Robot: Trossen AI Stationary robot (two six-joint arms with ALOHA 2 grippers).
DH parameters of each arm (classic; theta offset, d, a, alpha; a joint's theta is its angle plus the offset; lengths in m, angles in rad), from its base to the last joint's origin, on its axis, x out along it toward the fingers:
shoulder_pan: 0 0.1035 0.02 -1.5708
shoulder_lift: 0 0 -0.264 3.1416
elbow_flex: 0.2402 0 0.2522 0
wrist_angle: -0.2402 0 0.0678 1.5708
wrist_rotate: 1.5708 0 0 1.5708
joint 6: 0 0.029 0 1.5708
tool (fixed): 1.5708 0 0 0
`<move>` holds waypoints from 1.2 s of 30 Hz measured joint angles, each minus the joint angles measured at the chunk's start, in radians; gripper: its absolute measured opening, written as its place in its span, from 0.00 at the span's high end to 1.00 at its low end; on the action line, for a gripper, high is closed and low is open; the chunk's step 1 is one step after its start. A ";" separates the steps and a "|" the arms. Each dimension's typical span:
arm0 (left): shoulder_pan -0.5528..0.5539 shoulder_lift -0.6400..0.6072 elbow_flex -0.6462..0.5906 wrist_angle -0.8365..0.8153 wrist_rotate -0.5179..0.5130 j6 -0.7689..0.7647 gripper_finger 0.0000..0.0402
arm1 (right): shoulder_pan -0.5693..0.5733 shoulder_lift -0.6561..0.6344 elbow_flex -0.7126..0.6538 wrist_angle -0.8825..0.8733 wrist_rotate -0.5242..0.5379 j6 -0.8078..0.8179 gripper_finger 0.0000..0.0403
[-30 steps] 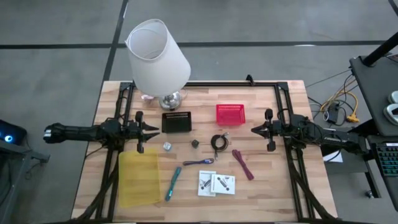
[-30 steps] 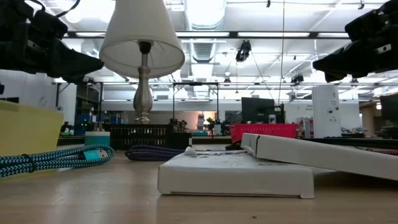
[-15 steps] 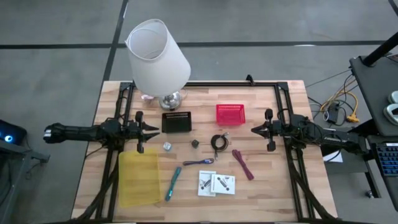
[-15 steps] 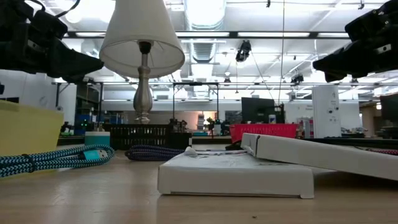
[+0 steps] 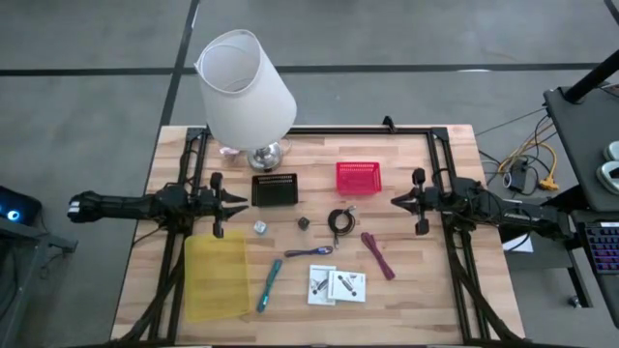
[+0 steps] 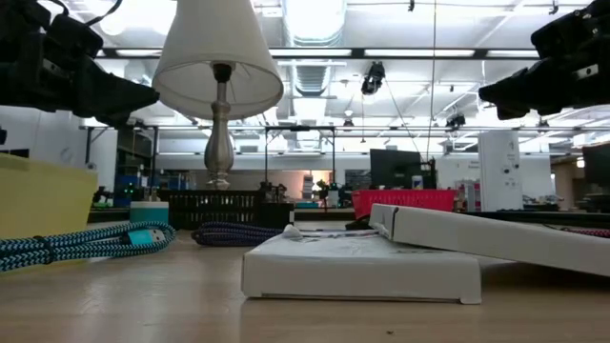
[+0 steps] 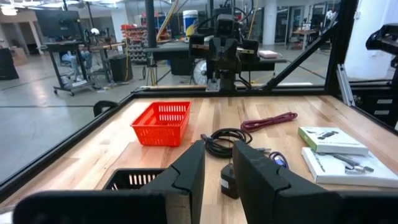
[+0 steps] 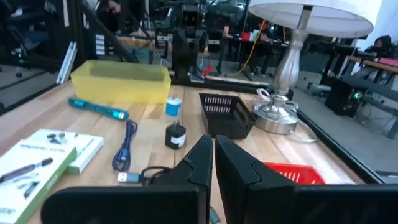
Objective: Pick and place items into bin
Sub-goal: Put the pink charger cable into the yellow bin
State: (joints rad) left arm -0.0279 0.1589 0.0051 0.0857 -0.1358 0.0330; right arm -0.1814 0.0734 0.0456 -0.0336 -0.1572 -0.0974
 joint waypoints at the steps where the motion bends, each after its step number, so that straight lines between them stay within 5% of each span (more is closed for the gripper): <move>1: 0.000 0.000 0.000 0.008 0.000 0.000 0.83 | 0.000 0.000 0.000 0.002 0.000 0.021 0.98; 27: 0.000 0.004 0.000 0.211 0.001 -0.003 0.83 | 0.000 0.002 0.000 0.174 0.007 0.208 0.98; 33: 0.000 0.005 0.000 0.275 0.000 0.119 0.83 | 0.000 0.014 0.000 0.179 0.232 0.126 0.92; 36: 0.000 0.007 0.006 0.280 0.000 0.132 0.82 | 0.000 0.034 0.000 0.222 0.247 0.102 0.85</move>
State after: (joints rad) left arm -0.0277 0.1655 0.0108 0.3657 -0.1356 0.1653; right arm -0.1814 0.1070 0.0452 0.1882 0.0897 0.0046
